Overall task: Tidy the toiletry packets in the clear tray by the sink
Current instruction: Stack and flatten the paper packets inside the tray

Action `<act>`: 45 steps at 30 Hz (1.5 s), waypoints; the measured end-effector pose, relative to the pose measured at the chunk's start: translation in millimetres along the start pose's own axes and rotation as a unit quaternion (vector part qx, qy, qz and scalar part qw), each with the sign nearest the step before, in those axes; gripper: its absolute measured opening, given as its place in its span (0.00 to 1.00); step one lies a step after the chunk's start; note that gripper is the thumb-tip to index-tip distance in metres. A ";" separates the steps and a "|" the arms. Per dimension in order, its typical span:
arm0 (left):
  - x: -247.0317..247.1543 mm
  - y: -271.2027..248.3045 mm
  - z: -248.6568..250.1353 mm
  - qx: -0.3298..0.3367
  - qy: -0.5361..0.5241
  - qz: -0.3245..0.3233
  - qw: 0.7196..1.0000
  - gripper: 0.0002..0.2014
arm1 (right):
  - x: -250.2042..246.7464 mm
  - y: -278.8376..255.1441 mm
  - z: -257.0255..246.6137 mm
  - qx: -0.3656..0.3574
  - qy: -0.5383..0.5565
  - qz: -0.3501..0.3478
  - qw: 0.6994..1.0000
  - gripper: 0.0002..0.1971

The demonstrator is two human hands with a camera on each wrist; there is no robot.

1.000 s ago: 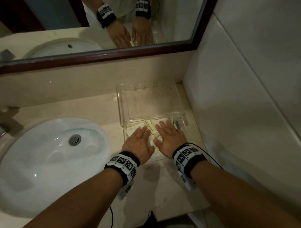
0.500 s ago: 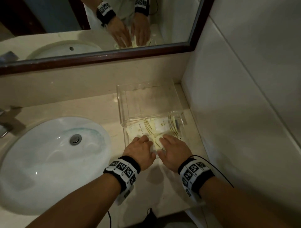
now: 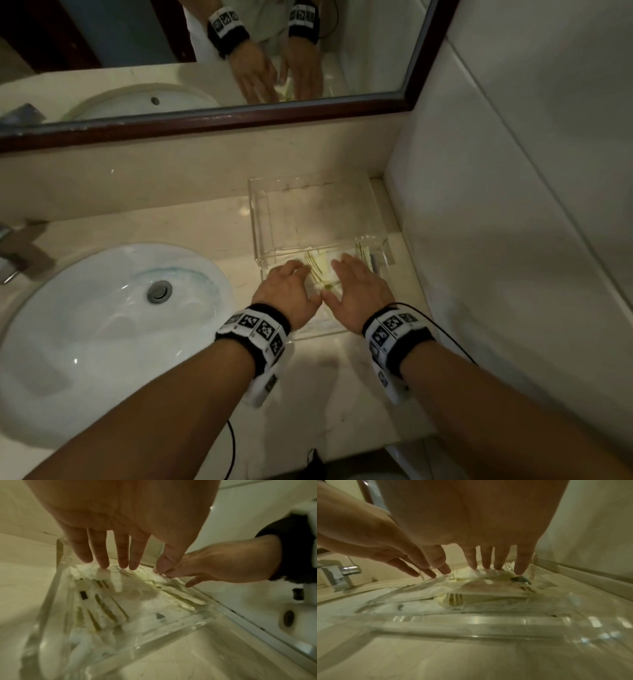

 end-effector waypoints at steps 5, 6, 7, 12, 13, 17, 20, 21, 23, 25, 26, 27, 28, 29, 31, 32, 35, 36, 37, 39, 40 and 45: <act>9.5 5.8 -10.0 -0.020 0.004 -0.028 0.999 0.34 | 14.3 10.1 1.4 0.001 -0.011 -0.055 0.998 0.36; 9.5 3.7 -9.4 -0.017 0.004 -0.024 1.000 0.34 | 11.7 7.6 2.6 0.005 0.003 -0.049 0.999 0.35; 8.6 0.6 -8.1 -0.013 0.003 -0.018 1.000 0.33 | 7.1 4.2 4.0 0.008 0.017 -0.029 0.999 0.35; 11.6 -23.1 4.9 0.021 0.006 -0.006 1.000 0.27 | -9.7 -34.4 13.2 0.001 0.020 0.085 0.996 0.26; 14.8 -28.1 7.2 0.027 0.005 -0.009 1.000 0.25 | -8.6 -41.9 15.0 -0.002 0.019 0.098 0.995 0.25; 29.1 -38.4 6.7 0.028 0.000 -0.030 0.999 0.23 | 5.4 -56.3 15.3 -0.019 0.012 0.066 0.998 0.28; 35.4 -39.4 1.6 0.026 0.006 -0.042 0.999 0.23 | 20.9 -56.4 12.8 -0.032 0.006 0.023 0.999 0.29; 35.9 -38.8 0.4 0.023 0.005 -0.045 0.999 0.23 | 23.5 -55.2 12.4 -0.031 0.007 0.016 0.999 0.29; 35.9 -38.5 0.1 0.020 0.006 -0.049 0.999 0.24 | 27.0 -52.7 11.4 -0.031 0.003 0.002 1.000 0.29; 34.5 -40.1 1.7 0.019 0.009 -0.048 0.999 0.24 | 24.5 -52.5 11.0 -0.029 -0.001 -0.001 1.000 0.28; 33.1 -41.8 2.8 0.021 0.010 -0.044 0.999 0.24 | 20.8 -54.1 11.2 -0.027 0.004 0.008 1.000 0.27; 31.7 -44.5 4.2 0.026 0.013 -0.037 0.999 0.24 | 16.7 -57.0 10.9 -0.025 0.010 0.022 0.999 0.26; 30.6 -47.5 6.0 0.035 0.017 -0.030 0.999 0.23 | 12.5 -61.3 9.3 -0.027 0.014 0.041 0.999 0.25; 30.1 -50.9 7.3 0.043 0.020 -0.027 0.999 0.23 | 10.1 -65.9 6.7 -0.033 0.017 0.056 0.998 0.25; 31.2 -55.9 6.5 0.046 0.018 -0.031 0.998 0.23 | 12.4 -73.1 1.4 -0.046 0.017 0.066 0.997 0.24; 32.7 -57.1 4.5 0.041 0.015 -0.037 0.998 0.23 | 16.2 -74.9 -0.7 -0.049 0.017 0.058 0.997 0.25; 38.6 -58.4 -1.1 0.033 0.011 -0.059 0.998 0.25 | 28.9 -76.9 -3.3 -0.049 0.007 0.022 0.999 0.27; 39.9 -58.4 -1.5 0.035 0.011 -0.062 0.997 0.25 | 31.3 -76.7 -3.2 -0.047 0.000 0.017 0.999 0.27; 40.6 -58.6 -1.4 0.037 0.012 -0.064 0.997 0.25 | 31.7 -76.9 -3.0 -0.044 -0.002 0.018 0.999 0.27; 36.8 -57.4 -0.1 0.040 0.013 -0.052 0.998 0.24 | 26.3 -75.6 -1.5 -0.032 0.013 0.038 0.999 0.25; 33.2 -55.8 0.8 0.041 0.012 -0.041 0.998 0.23 | 20.6 -74.1 -0.4 -0.026 0.018 0.055 0.998 0.24; 14.5 -39.0 6.5 0.047 0.006 -0.006 0.999 0.27 | -4.7 -53.6 3.3 -0.012 0.026 0.096 0.995 0.26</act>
Point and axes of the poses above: each hand's wrist, its own y-axis towards the middle knuckle, its own x-axis out of the palm, z = x × y, the point moved 8 cm from there along y, towards the middle knuckle, and after that the axes turned 13 degrees about -y, right-handed, at the moved point
